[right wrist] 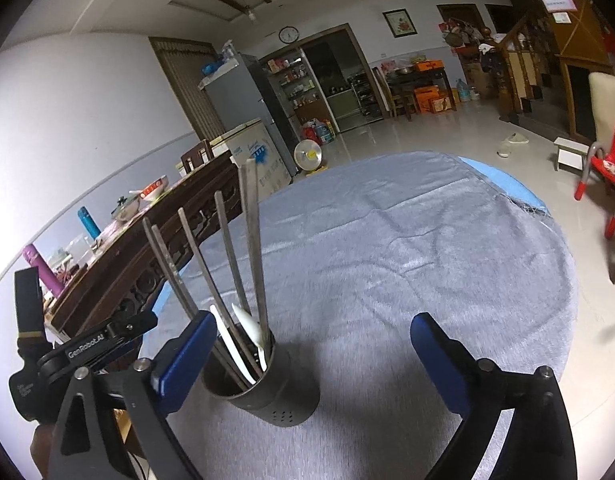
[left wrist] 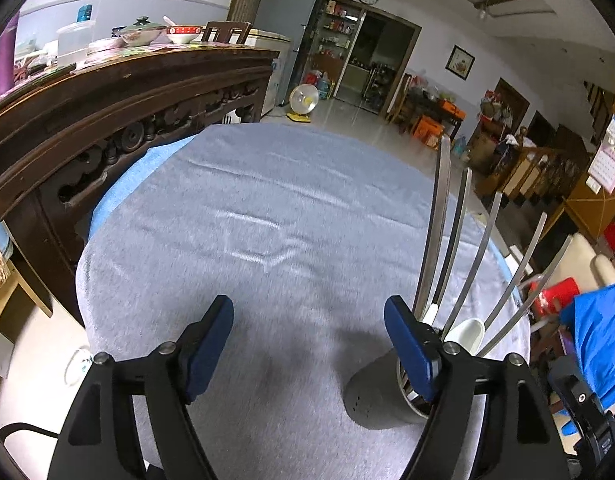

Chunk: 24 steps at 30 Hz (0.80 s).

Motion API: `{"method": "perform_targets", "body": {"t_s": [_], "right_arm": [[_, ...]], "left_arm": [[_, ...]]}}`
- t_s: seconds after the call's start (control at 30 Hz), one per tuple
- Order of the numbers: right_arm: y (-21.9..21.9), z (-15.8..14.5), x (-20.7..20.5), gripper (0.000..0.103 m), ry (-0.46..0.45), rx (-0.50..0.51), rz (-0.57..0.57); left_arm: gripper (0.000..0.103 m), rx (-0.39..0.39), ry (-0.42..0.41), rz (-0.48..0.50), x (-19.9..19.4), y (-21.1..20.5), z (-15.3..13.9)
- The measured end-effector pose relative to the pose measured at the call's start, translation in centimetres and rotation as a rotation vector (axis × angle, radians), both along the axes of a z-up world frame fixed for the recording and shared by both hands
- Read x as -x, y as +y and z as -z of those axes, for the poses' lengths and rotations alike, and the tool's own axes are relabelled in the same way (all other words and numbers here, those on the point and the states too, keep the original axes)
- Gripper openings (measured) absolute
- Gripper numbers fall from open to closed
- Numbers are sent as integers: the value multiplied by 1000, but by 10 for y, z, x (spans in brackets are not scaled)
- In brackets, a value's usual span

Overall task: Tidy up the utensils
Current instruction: 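Withdraw both open tools back from the black holder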

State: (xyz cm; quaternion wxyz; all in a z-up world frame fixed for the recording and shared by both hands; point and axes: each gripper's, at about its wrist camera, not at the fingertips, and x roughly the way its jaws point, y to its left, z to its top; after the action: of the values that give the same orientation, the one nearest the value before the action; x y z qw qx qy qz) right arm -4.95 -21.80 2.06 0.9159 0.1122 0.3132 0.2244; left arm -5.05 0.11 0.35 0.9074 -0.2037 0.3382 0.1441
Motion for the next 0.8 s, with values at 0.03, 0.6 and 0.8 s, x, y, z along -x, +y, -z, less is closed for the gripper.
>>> {"method": "perform_targets", "body": {"t_s": [0.03, 0.6, 0.8], "right_arm": [[1, 0, 1, 100, 0, 4, -4], [19, -14, 22, 101, -89, 202, -127], [25, -13, 28, 102, -100, 212, -150]], "left_arm": [[79, -4, 4, 3, 1, -2, -1], [80, -156, 53, 34, 14, -17, -14], [84, -162, 48, 69, 19, -24, -21]]}}
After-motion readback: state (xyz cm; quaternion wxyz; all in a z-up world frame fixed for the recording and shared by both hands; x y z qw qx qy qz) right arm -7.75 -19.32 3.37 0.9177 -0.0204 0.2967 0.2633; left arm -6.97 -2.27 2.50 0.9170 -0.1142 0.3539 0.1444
